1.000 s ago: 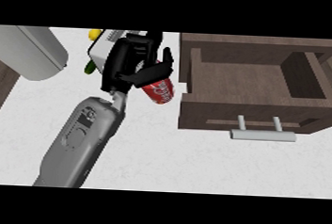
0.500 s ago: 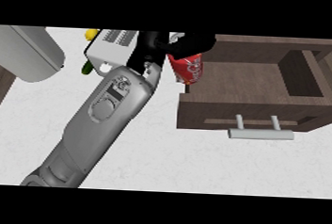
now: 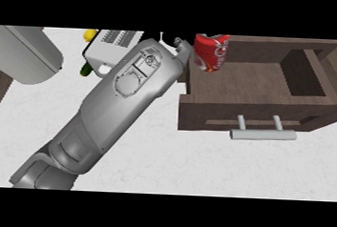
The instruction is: Pick up the can, place it into the drawer and close the drawer
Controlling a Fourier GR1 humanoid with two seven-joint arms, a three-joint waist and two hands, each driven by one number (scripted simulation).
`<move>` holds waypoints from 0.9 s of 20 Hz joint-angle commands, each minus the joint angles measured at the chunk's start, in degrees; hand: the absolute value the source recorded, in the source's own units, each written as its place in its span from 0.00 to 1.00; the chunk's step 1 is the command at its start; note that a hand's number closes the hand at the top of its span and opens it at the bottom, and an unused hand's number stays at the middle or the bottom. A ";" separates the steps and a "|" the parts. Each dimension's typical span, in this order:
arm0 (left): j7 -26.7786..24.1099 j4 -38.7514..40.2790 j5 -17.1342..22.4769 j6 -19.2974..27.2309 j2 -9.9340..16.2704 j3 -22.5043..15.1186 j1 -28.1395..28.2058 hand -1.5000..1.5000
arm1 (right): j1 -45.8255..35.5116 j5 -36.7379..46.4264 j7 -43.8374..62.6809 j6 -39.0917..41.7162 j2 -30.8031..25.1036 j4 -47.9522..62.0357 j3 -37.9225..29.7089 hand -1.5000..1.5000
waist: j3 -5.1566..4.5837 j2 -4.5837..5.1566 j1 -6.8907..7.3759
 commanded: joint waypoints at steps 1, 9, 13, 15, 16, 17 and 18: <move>-2.59 8.71 3.68 0.55 -0.02 0.15 -5.72 1.00 | -1.36 0.78 0.35 0.31 -0.51 1.30 0.31 0.00 | 0.02 0.26 -0.54; -4.58 18.34 8.84 1.82 -0.02 -4.09 -13.16 1.00 | -4.02 2.76 -2.03 -0.70 0.68 5.50 1.02 0.00 | 0.08 0.52 -1.42; -8.40 23.03 11.04 2.79 -0.02 -5.92 -14.68 1.00 | -3.85 1.44 1.33 -0.07 -0.61 0.21 1.21 0.00 | 0.09 0.74 -2.74; -9.45 23.00 14.02 1.45 -0.02 -7.33 -11.95 1.00 | -3.61 2.13 1.65 -0.64 -0.18 1.41 1.18 0.00 | 0.08 0.71 -2.64; -9.16 23.59 14.35 2.10 -0.02 -8.16 -12.85 1.00 | -3.81 2.24 0.12 0.10 -0.18 2.51 1.54 0.00 | 0.10 0.67 -2.53; -9.87 23.53 15.08 1.94 -0.02 -8.37 -12.29 1.00 | -4.14 2.90 0.32 -1.03 0.92 2.44 2.15 0.00 | 0.08 0.61 -2.19; -10.63 24.73 14.83 3.05 -0.02 -9.18 -12.88 1.00 | -3.18 1.18 -1.67 0.85 -0.46 2.74 0.35 0.00 | 0.11 0.70 -2.81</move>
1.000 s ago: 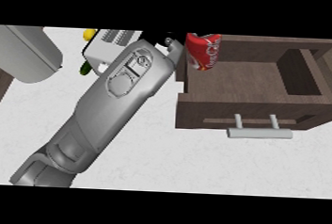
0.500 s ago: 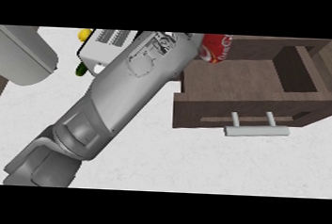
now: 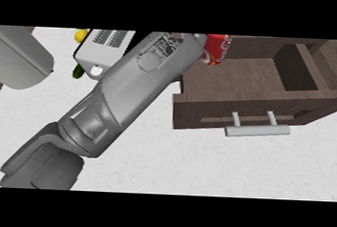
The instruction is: Pick up the can, place it into the drawer and close the drawer
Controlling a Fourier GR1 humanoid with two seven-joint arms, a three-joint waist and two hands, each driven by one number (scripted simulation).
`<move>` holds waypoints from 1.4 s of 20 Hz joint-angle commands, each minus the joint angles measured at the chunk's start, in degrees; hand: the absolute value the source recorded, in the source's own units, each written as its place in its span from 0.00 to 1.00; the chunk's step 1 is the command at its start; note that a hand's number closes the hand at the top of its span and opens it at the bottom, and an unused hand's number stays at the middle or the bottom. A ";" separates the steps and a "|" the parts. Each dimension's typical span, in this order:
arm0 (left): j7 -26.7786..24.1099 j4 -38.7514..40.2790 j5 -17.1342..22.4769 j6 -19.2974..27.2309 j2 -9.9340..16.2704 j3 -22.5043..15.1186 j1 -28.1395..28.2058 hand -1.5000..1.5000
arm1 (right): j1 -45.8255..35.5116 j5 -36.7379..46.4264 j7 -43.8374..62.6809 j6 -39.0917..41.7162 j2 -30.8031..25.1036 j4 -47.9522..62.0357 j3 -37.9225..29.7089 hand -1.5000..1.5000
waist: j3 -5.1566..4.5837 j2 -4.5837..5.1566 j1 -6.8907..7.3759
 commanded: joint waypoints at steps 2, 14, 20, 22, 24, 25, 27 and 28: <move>-2.71 2.73 2.57 2.50 0.00 -4.94 0.28 1.00 | -5.77 -1.67 2.48 -0.78 -2.33 2.87 -2.02 0.00 | 0.05 0.42 -1.05; -9.67 7.20 5.42 3.43 0.00 -10.10 3.30 1.00 | -3.45 3.88 0.20 -2.62 2.11 0.94 3.28 0.00 | 0.02 0.77 -2.10; -6.49 8.95 6.57 6.02 0.00 -12.44 0.02 0.00 | -5.86 0.90 3.30 -0.86 -1.36 0.16 1.31 0.00 | 0.03 0.83 -3.28; -7.92 10.48 6.54 6.34 0.00 -12.69 0.75 0.00 | -5.74 -0.20 1.87 -0.33 -1.60 1.15 0.22 0.00 | 0.08 1.09 -3.59; -7.80 9.82 7.31 7.93 0.00 -13.19 1.14 0.00 | -5.80 0.99 1.37 -1.19 -0.57 1.31 1.06 0.00 | 0.06 0.95 -3.22; -8.20 9.66 7.63 8.23 0.00 -13.73 2.64 0.00 | -5.03 1.71 2.17 -0.84 -0.23 -0.22 2.68 0.00 | 0.03 0.93 -3.36; -9.34 9.40 8.12 10.05 0.00 -14.17 3.49 0.00 | -6.90 1.79 1.65 -1.06 -1.03 2.36 1.64 0.00 | 0.05 1.18 -3.45; -8.98 8.96 8.40 10.38 0.00 -14.62 3.87 0.00 | -5.76 1.61 4.35 -1.46 -0.70 -1.62 2.47 0.00 | -0.01 0.79 -3.32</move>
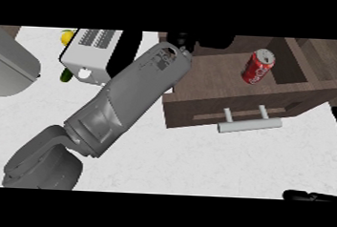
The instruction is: Pick up the can, place it into the drawer and close the drawer
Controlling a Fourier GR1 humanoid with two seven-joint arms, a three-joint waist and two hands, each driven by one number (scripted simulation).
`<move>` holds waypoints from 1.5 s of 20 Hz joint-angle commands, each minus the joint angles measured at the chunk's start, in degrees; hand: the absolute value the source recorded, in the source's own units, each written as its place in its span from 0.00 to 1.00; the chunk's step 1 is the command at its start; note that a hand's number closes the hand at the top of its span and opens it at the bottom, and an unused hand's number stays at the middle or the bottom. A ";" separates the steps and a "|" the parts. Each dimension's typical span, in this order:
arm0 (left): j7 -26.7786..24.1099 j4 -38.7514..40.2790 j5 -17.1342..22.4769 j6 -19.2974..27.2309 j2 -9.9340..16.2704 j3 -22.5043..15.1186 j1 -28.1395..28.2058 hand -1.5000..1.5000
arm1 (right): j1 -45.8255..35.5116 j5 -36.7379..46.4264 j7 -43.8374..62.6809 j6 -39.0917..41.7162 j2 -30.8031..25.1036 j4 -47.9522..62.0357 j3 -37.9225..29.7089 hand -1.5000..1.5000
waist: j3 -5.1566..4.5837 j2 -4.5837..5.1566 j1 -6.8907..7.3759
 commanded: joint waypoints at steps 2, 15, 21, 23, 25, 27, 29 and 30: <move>-2.02 -0.56 1.59 3.07 0.00 -1.36 2.38 0.00 | 0.33 0.76 -1.05 0.23 1.02 0.24 1.69 0.00 | 0.00 0.17 -0.44; -3.77 -2.26 7.48 4.49 0.00 0.58 1.12 0.00 | -1.21 13.55 -5.58 1.56 -6.50 -3.93 1.94 0.00 | -0.08 0.01 0.18; -4.03 -3.26 10.32 5.03 0.00 0.91 -1.12 0.00 | -4.30 21.06 -7.50 0.39 -7.44 -3.95 5.52 0.00 | -0.08 -0.21 1.76; -7.24 -4.12 11.00 4.51 0.00 1.53 1.73 0.00 | -2.54 25.68 -9.13 -0.04 -8.90 -3.73 5.30 0.00 | -0.12 -0.51 2.70; -6.87 -4.18 11.20 5.40 0.00 1.85 0.59 0.00 | -2.74 30.16 -8.45 -0.16 -10.19 -4.04 6.91 0.00 | -0.14 -0.84 3.69; -5.79 -4.32 11.13 6.95 0.00 1.33 -1.07 0.00 | -2.44 36.62 -10.63 -2.16 -9.14 -0.93 11.11 0.00 | -0.11 -0.92 4.47; -6.78 -4.03 11.09 5.93 0.00 0.97 -0.37 0.00 | -5.28 41.33 -9.88 -2.05 -11.67 0.78 12.19 0.00 | -0.14 -0.80 4.82; -4.57 -5.43 11.23 7.85 0.00 -0.01 -0.92 0.00 | -4.35 43.64 -9.35 -2.97 -11.46 0.48 12.68 0.00 | -0.13 -1.23 4.98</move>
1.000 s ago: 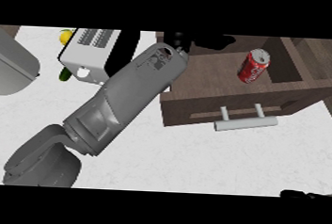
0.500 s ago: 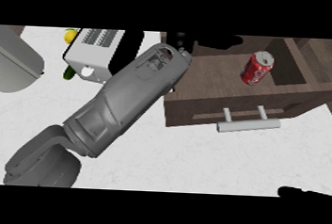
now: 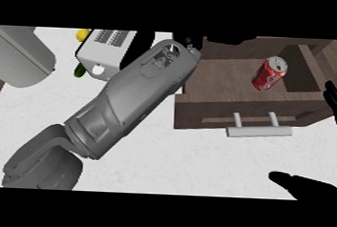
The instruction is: Pick up the can, place it into the drawer and close the drawer
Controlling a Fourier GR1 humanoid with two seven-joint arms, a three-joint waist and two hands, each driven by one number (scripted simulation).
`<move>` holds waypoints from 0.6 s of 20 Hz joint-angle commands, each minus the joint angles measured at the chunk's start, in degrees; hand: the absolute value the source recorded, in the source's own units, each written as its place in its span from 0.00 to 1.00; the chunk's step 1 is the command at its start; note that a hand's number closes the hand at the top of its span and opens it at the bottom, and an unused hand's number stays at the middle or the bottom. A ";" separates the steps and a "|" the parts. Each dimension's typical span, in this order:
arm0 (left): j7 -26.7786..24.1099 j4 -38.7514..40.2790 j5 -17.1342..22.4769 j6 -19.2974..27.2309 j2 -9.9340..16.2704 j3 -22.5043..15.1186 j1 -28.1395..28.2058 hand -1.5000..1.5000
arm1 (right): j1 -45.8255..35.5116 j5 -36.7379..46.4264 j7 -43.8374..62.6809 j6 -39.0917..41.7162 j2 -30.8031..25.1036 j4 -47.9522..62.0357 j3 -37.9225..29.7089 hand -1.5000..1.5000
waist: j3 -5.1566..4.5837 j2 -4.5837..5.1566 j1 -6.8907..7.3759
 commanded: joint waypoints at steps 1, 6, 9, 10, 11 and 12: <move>2.56 -1.91 0.21 2.45 0.00 -2.56 -0.29 0.00 | -2.63 11.82 1.42 -2.03 -0.96 2.81 5.36 0.00 | -0.01 -0.43 1.27; 2.50 -1.00 -0.40 -0.29 0.02 0.79 -1.00 0.00 | -5.17 22.01 -0.02 -6.61 0.14 12.79 10.36 0.00 | -0.02 -0.64 3.25; 4.86 -3.97 -1.89 -1.19 1.99 -0.22 0.70 0.00 | -7.88 24.31 -0.13 -7.49 -1.62 19.94 7.70 0.00 | -0.03 -1.06 4.42; 5.17 -3.53 -2.35 -0.17 2.08 0.08 -0.54 0.00 | -8.36 28.00 1.03 -8.65 -0.48 21.15 10.48 0.00 | -0.03 -1.01 4.30; 5.49 -5.92 -2.29 0.08 2.83 0.18 1.12 0.00 | -9.50 28.43 -0.50 -11.72 0.27 25.97 9.34 0.00 | -0.02 -1.10 5.00; 5.89 -5.84 -3.34 -0.36 4.33 -0.17 0.72 0.00 | -10.28 26.71 -3.89 -13.58 -0.22 29.51 7.66 0.00 | 0.01 -1.02 4.79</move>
